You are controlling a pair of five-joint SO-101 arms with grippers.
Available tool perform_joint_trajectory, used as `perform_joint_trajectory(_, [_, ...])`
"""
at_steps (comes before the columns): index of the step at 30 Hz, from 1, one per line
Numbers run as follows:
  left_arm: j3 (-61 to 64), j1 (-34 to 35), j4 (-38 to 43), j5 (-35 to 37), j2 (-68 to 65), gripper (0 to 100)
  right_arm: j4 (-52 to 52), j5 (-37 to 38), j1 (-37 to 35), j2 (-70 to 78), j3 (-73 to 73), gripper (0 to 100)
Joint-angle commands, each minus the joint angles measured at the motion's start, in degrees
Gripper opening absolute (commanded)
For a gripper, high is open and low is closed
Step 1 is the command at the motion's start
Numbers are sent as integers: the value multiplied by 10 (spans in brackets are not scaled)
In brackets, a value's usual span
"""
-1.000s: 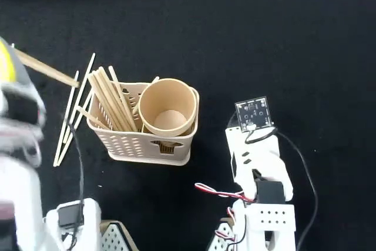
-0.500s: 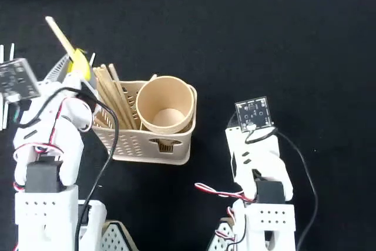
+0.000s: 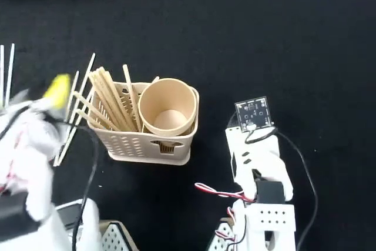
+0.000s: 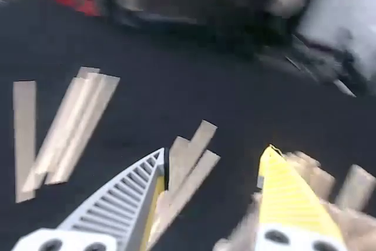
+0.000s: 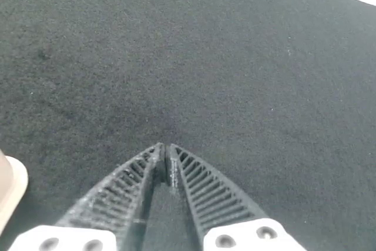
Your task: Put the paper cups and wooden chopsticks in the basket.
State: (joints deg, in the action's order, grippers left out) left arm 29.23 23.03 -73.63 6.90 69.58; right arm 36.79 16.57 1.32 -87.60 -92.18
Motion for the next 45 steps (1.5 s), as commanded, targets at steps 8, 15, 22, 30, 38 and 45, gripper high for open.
perform_joint_trajectory(8, [87,429,188,-107,-249,259,-1,7,-4,-5,9,13])
perform_joint_trajectory(15, [-15,517,290,-104,-572,259,-1,7,-4,-5,9,13])
perform_joint_trajectory(22, [-324,543,181,-9,-897,260,-1,7,-4,-5,9,13])
perform_joint_trajectory(30, [-735,539,-26,65,-1175,257,-1,7,-4,-5,9,13])
perform_joint_trajectory(38, [-1086,540,-217,65,-1358,184,-1,7,-5,-5,9,13])
perform_joint_trajectory(45, [-1245,520,-272,23,-1413,30,-1,7,-5,-5,9,13])
